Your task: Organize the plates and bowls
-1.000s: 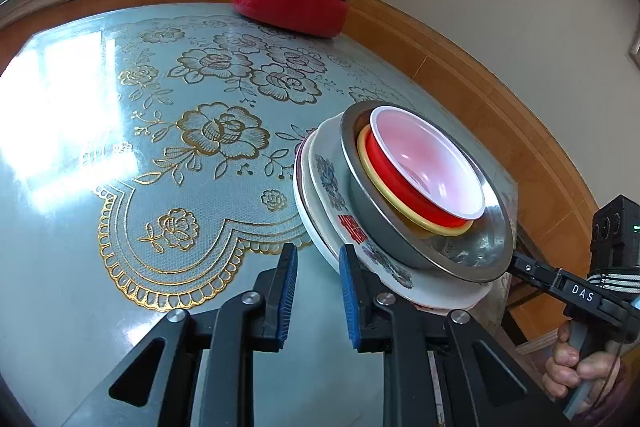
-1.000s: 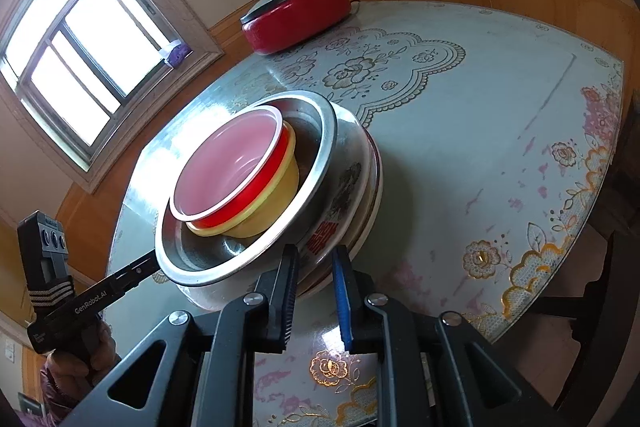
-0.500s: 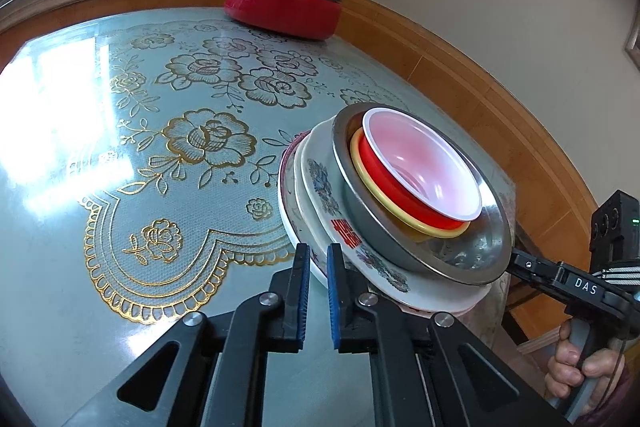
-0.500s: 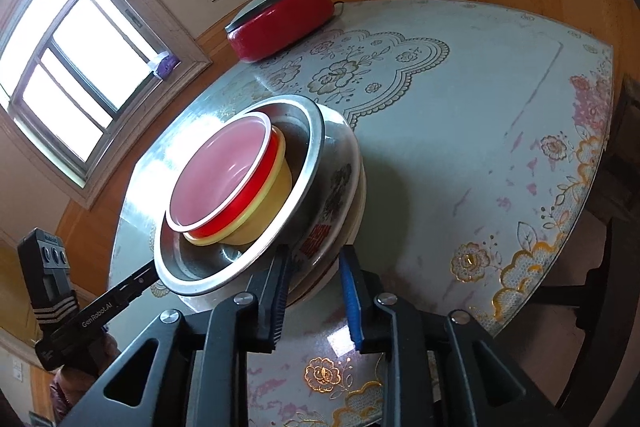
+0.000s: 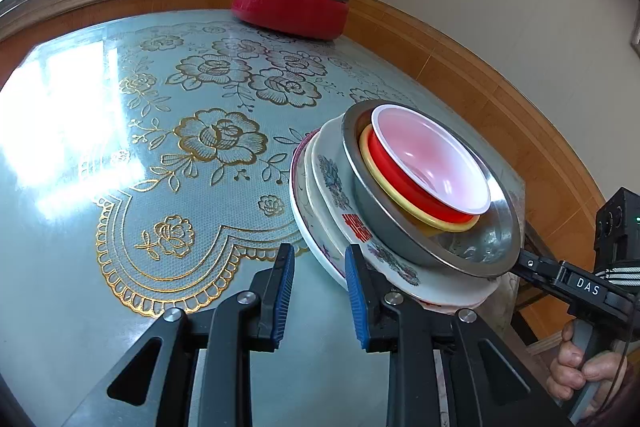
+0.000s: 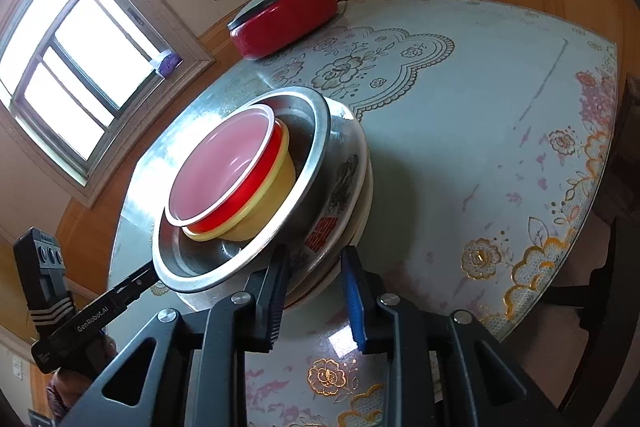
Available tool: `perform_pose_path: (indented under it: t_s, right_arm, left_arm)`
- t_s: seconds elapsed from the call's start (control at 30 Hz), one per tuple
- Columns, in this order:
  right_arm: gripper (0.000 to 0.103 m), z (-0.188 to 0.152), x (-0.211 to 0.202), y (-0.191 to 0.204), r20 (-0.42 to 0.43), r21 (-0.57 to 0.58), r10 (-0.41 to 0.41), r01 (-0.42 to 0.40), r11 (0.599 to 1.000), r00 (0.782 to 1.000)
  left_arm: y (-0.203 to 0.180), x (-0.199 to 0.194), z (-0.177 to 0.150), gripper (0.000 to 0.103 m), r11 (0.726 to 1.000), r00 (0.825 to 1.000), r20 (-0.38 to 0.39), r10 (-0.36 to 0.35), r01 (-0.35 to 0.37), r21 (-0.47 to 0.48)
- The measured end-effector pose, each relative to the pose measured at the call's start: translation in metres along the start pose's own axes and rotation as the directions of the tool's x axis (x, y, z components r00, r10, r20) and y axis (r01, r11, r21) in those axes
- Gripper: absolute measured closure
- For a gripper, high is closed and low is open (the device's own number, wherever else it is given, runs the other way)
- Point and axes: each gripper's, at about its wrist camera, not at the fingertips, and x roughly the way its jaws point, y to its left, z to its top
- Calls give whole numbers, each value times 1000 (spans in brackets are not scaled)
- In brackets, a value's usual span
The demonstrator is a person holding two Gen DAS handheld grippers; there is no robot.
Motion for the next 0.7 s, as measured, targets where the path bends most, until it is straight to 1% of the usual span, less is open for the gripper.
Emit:
perform_pose_path:
  t_s: [0.1, 0.2, 0.3, 0.37, 0.4, 0.47, 0.57, 0.6, 0.7]
  right_arm:
    - [77, 1, 0, 0, 0, -12, -4, 4, 1000, 1000]
    - [76, 0, 0, 6, 9, -56, -35, 36, 998, 999]
    - [75, -1, 0, 10, 25, -86, -62, 64, 994, 998]
    - [73, -2, 1, 13, 33, -108, -76, 79, 991, 997]
    - [72, -2, 1, 15, 36, -117, -84, 88, 989, 996]
    - [71, -4, 1, 20, 43, -140, -107, 112, 984, 993]
    - [67, -6, 2, 29, 50, -189, -142, 149, 971, 989]
    - [65, -7, 2, 31, 51, -199, -149, 156, 968, 988]
    - [64, -7, 3, 33, 53, -212, -159, 166, 963, 986]
  left_arm:
    - [-2, -1, 0, 76, 1000, 1000, 6, 12, -12, 12]
    - [-5, -1, -1, 75, 999, 999, 19, 40, -40, 33]
    - [-5, -3, -2, 66, 997, 998, 25, 63, -64, 32]
    - [-3, -5, -2, 58, 998, 998, 27, 63, -64, 25]
    - [-3, -5, -3, 57, 998, 998, 29, 60, -61, 23]
    - [-4, -7, -3, 55, 998, 998, 31, 61, -62, 27]
    - [-8, -8, -5, 54, 997, 997, 33, 68, -69, 34]
    - [-9, -9, -6, 54, 997, 997, 32, 69, -70, 35]
    - [-12, -11, -8, 53, 996, 997, 33, 72, -73, 40]
